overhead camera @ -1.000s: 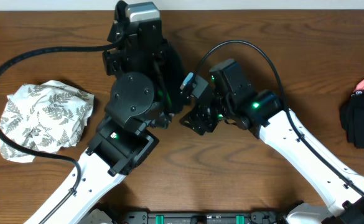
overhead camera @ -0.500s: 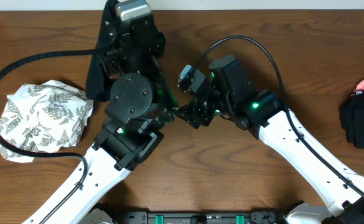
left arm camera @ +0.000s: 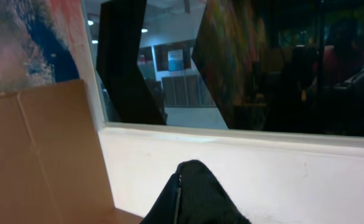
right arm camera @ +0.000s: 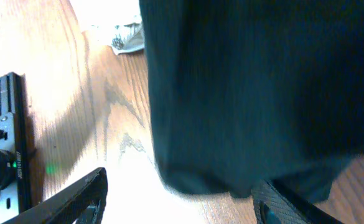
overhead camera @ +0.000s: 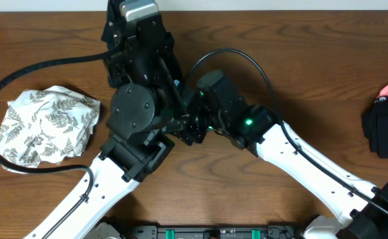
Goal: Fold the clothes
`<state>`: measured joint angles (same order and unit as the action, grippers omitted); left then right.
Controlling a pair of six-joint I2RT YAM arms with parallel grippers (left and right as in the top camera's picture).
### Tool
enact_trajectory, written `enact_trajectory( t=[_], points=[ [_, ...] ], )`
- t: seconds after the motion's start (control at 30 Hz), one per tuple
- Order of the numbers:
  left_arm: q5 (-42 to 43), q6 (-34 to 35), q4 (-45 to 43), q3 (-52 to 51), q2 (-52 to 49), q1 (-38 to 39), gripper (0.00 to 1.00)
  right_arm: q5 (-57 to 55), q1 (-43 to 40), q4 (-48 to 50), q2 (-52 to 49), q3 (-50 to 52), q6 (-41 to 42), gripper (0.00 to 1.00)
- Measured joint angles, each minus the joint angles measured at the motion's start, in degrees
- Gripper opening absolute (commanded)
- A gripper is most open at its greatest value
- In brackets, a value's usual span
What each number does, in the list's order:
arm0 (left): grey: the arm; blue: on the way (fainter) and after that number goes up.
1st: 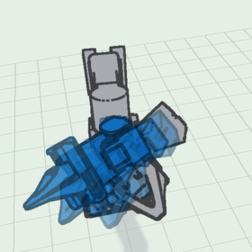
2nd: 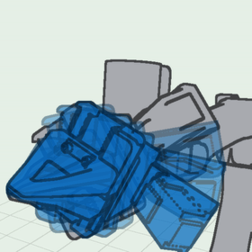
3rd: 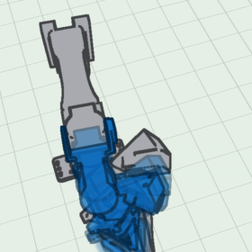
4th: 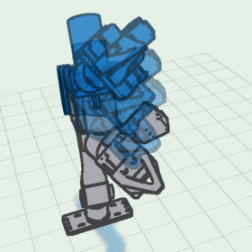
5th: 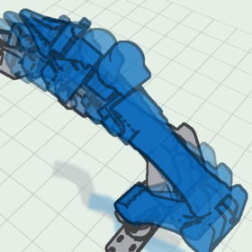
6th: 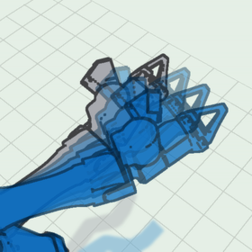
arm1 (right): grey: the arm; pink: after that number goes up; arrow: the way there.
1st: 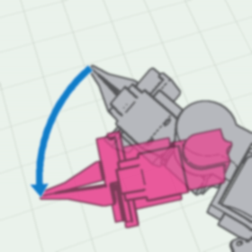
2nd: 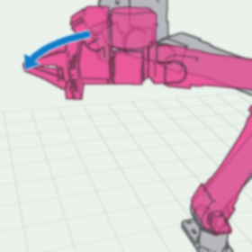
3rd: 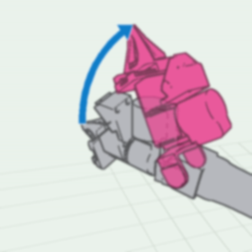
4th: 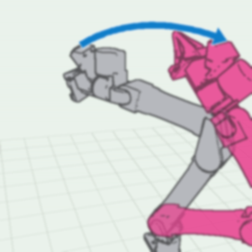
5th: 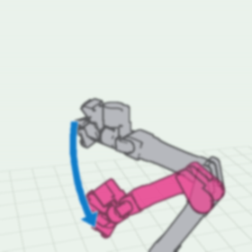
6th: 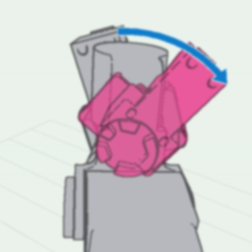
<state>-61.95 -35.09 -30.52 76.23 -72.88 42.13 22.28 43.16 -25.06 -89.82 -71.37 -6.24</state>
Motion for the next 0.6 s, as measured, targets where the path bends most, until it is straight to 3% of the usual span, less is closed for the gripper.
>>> enact_trajectory(
  t=[0.6],
  points=[
    [-1.8, -3.7, -3.8, 0.0, -0.2, -3.5, 0.06, -0.3, 0.4, -0.6, -0.5, 0.0, 1.2, 0.72]
  ],
)
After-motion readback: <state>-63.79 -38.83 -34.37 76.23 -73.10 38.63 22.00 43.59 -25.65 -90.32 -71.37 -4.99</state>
